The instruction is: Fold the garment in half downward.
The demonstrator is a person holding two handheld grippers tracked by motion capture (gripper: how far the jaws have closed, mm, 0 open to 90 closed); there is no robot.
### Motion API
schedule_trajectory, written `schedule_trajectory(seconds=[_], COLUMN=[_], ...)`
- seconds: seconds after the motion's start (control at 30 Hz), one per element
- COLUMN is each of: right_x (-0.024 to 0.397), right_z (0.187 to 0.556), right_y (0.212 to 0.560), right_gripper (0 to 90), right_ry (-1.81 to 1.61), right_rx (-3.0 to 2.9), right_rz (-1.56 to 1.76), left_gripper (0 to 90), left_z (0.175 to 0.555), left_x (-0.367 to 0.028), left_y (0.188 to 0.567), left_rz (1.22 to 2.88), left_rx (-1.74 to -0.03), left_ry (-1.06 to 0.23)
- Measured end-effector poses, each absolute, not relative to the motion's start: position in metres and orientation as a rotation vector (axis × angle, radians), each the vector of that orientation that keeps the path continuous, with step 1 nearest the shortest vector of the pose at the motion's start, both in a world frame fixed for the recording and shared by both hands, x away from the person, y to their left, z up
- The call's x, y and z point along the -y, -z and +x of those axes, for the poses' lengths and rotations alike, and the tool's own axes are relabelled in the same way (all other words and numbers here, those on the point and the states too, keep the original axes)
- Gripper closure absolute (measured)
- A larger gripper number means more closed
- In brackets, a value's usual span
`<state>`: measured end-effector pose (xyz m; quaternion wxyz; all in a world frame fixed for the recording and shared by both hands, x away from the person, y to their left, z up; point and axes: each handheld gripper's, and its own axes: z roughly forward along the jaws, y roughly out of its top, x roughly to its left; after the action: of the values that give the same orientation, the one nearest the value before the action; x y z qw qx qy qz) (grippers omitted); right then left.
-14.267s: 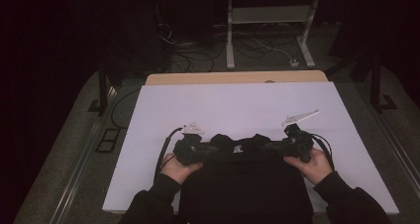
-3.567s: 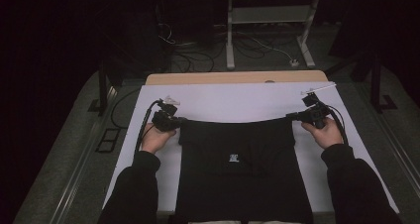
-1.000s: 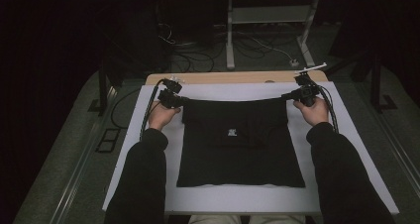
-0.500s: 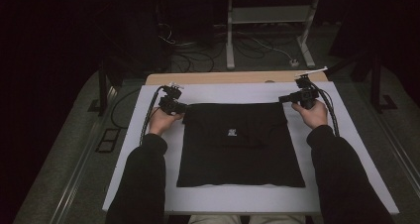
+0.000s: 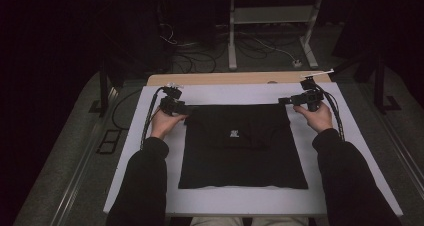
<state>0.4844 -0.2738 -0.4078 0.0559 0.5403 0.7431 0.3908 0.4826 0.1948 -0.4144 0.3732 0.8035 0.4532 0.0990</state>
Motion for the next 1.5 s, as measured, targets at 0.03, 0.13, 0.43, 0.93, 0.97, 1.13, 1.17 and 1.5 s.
schedule_trajectory(seconds=[0.03,0.13,0.43,0.93,0.97,1.13,1.17,1.5], right_x=[0.274,0.273,0.272,0.256,0.254,0.244,0.243,0.228], right_z=[0.484,0.482,0.477,0.468,0.468,0.465,0.465,0.463], right_y=[0.406,0.402,0.393,0.385,0.385,0.384,0.385,0.391], right_gripper=[20.6,13.4,0.0,0.0,0.0,0.0,0.0,0.0], right_ry=[-1.193,-1.222,-1.253,-1.271,-1.27,-1.274,-1.277,-1.261], right_rx=[-2.257,-2.258,-2.255,-2.344,-2.352,-2.382,-2.389,-2.449], right_rz=[1.632,1.617,1.587,1.5,1.491,1.459,1.452,1.418], left_gripper=[18.5,11.5,0.0,0.0,0.0,0.0,0.0,0.0], left_z=[0.482,0.48,0.48,0.473,0.472,0.471,0.471,0.471], left_x=[-0.194,-0.192,-0.19,-0.176,-0.175,-0.169,-0.168,-0.157], left_y=[0.413,0.409,0.405,0.398,0.398,0.4,0.401,0.408], left_rz=[2.053,2.049,2.05,2.046,2.043,2.053,2.066,2.086], left_rx=[-1.152,-1.141,-1.127,-1.045,-1.046,-1.017,-1.006,-0.989], left_ry=[-0.247,-0.261,-0.173,-0.161,-0.158,-0.161,-0.162,-0.11])
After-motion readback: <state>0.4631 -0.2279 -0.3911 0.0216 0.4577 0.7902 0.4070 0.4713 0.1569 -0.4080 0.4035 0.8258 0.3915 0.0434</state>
